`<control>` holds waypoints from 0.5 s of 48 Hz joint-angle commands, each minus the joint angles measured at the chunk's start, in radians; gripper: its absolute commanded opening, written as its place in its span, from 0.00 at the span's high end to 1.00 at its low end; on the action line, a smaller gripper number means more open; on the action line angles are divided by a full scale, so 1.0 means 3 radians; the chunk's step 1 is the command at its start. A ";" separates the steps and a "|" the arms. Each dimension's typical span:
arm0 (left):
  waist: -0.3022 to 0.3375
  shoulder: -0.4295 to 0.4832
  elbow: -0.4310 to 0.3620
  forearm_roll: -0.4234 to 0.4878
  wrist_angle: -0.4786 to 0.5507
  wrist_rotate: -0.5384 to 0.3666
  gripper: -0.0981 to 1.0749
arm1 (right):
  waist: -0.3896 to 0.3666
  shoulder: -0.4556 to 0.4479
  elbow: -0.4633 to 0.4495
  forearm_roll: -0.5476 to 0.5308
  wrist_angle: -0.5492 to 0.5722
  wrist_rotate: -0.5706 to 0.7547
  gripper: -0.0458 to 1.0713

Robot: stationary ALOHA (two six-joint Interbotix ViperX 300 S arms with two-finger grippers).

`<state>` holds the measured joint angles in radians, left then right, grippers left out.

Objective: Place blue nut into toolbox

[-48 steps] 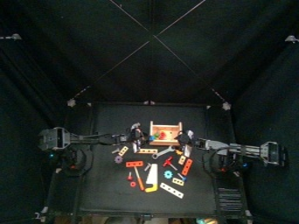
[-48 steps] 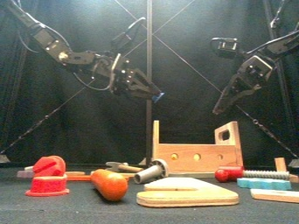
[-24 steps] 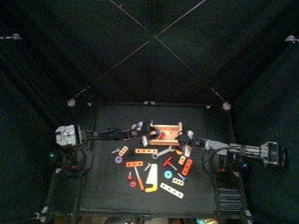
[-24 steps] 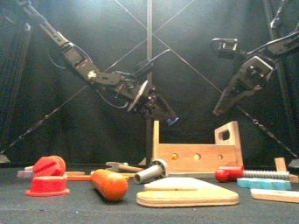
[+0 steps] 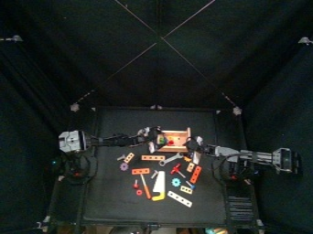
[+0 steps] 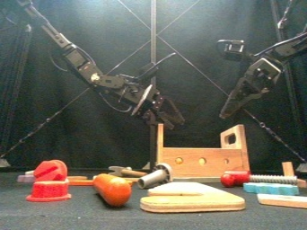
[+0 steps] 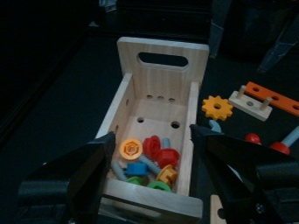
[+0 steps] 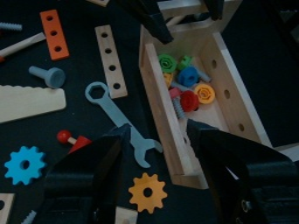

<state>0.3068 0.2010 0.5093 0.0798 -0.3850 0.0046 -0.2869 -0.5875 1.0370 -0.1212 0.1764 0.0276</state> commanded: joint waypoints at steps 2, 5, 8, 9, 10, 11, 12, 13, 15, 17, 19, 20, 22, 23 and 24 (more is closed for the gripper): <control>0.0005 -0.0041 -0.0066 -0.0005 -0.0010 0.0005 0.06 | -0.0005 -0.0015 -0.0036 0.0010 -0.0026 0.0000 0.17; 0.0005 -0.0041 -0.0066 -0.0005 -0.0010 0.0005 0.06 | -0.0005 -0.0015 -0.0036 0.0000 -0.0031 0.0000 0.17; 0.0005 -0.0041 -0.0066 -0.0005 -0.0010 0.0005 0.06 | -0.0005 -0.0015 -0.0036 -0.0005 -0.0031 0.0000 0.17; 0.0005 -0.0046 -0.0061 0.0000 -0.0010 0.0005 0.06 | -0.0005 -0.0015 -0.0041 -0.0005 -0.0031 -0.0005 0.17; 0.0005 -0.0051 -0.0061 0.0000 -0.0005 0.0005 0.06 | -0.0005 -0.0015 -0.0036 -0.0005 -0.0026 -0.0005 0.17; 0.0000 -0.0051 -0.0056 -0.0005 0.0000 0.0005 0.06 | -0.0010 -0.0015 -0.0041 -0.0005 -0.0031 -0.0005 0.17; 0.0000 -0.0056 -0.0046 0.0000 0.0010 0.0005 0.06 | -0.0010 -0.0015 -0.0041 -0.0010 -0.0031 -0.0005 0.17; 0.0000 -0.0061 -0.0046 0.0000 0.0015 0.0005 0.06 | -0.0010 -0.0015 -0.0041 -0.0015 -0.0026 -0.0005 0.17; 0.0000 -0.0072 -0.0031 0.0005 0.0026 0.0005 0.06 | -0.0010 -0.0015 -0.0041 -0.0031 -0.0026 -0.0010 0.17; 0.0000 -0.0077 -0.0015 0.0005 0.0031 0.0005 0.06 | -0.0010 -0.0015 -0.0041 -0.0041 -0.0026 -0.0005 0.17; 0.0000 -0.0087 -0.0005 0.0005 0.0031 0.0005 0.06 | -0.0010 -0.0015 -0.0041 -0.0056 -0.0026 -0.0005 0.17; -0.0005 -0.0097 0.0005 0.0005 0.0031 0.0005 0.06 | -0.0010 -0.0015 -0.0041 -0.0061 -0.0020 -0.0005 0.17; -0.0005 -0.0118 0.0020 0.0005 0.0031 0.0010 0.06 | -0.0010 -0.0015 -0.0046 -0.0066 -0.0010 -0.0005 0.17; -0.0005 -0.0133 0.0031 0.0005 0.0031 0.0010 0.06 | -0.0010 -0.0015 -0.0046 -0.0072 -0.0010 -0.0005 0.17; -0.0010 -0.0153 0.0036 0.0010 0.0031 0.0010 0.06 | -0.0010 -0.0015 -0.0051 -0.0072 -0.0010 -0.0005 0.17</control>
